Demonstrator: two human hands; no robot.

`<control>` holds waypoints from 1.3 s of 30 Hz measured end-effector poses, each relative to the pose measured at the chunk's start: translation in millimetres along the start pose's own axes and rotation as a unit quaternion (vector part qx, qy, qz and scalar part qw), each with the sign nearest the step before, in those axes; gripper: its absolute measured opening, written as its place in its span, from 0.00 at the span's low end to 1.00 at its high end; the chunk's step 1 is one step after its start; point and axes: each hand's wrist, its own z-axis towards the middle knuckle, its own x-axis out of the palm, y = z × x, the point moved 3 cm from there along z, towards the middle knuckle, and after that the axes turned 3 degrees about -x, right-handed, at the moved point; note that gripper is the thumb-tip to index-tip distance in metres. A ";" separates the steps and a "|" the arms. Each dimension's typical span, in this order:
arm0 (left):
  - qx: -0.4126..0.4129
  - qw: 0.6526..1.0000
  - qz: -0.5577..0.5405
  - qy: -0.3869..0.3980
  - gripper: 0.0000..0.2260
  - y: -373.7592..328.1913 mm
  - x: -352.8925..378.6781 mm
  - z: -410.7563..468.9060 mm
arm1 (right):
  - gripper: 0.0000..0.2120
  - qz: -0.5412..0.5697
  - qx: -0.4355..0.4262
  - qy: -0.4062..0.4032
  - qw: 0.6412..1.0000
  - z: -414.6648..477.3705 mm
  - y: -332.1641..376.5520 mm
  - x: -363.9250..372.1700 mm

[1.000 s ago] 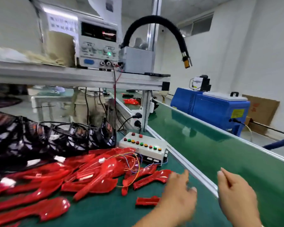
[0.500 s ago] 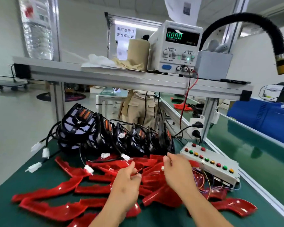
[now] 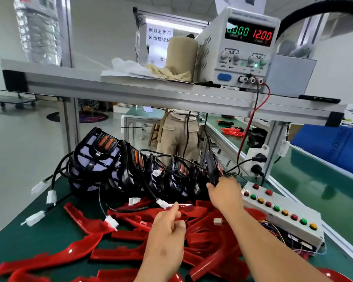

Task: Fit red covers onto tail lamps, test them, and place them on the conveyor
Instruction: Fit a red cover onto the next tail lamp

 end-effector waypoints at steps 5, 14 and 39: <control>-0.001 0.999 -0.034 -0.017 0.22 -4.3 -7.1 1.1 | 0.16 0.093 -0.024 -0.052 0.994 4.9 -0.8 -1.7; -0.050 0.978 -0.203 0.007 0.17 -0.4 -14.0 1.7 | 0.09 0.161 -0.149 -0.141 0.965 -27.0 15.4 -48.7; -0.195 0.928 -0.171 0.268 0.31 12.3 -75.4 -14.0 | 0.16 -0.021 -0.579 -0.212 0.787 -208.2 -52.4 -61.8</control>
